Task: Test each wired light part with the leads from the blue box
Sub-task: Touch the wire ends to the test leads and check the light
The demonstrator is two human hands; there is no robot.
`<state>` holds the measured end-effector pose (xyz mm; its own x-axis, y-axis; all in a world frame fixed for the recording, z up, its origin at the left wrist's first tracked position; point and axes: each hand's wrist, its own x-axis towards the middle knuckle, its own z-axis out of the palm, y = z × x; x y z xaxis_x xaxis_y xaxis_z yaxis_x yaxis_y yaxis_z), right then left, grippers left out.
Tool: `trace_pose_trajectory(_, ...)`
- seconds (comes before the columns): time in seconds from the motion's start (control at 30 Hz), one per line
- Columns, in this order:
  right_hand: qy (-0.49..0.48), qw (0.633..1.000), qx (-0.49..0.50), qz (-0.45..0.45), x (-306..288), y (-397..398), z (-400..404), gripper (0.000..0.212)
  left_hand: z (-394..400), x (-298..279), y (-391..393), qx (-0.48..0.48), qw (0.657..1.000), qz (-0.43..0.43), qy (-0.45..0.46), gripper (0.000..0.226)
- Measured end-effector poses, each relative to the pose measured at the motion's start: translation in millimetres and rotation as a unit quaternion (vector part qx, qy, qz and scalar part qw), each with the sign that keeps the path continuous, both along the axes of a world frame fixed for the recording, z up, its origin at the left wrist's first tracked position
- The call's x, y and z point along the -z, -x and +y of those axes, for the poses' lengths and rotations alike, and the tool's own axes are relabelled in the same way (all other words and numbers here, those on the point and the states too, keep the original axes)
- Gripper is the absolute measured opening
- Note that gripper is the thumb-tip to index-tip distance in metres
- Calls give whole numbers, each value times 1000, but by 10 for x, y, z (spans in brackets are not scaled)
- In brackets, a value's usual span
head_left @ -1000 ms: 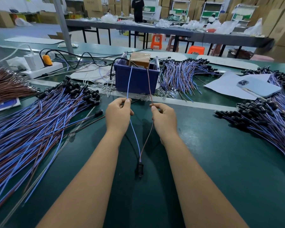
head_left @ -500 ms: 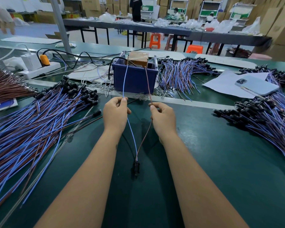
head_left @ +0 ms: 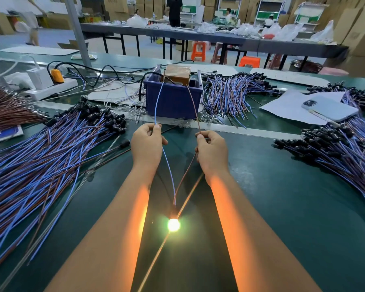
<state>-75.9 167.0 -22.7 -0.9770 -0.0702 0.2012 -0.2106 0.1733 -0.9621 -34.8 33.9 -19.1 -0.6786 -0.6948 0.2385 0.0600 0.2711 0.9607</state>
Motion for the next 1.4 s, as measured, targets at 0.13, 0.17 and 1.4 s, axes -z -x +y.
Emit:
trace_pose_trajectory(0.13,6,1000,1,-4,-18,-19,10,20,13,-13,-7,2,1000,1,-12,17)
trace_pose_trajectory(0.17,2,1000,1,-4,-24,-22,12,19,11,-16,-9,2,1000,0,-10,17)
trace_pose_trajectory(1.4,79,970,-222,60,-140,-220,44,27,90,-148,-10,130,905,113,-390,18)
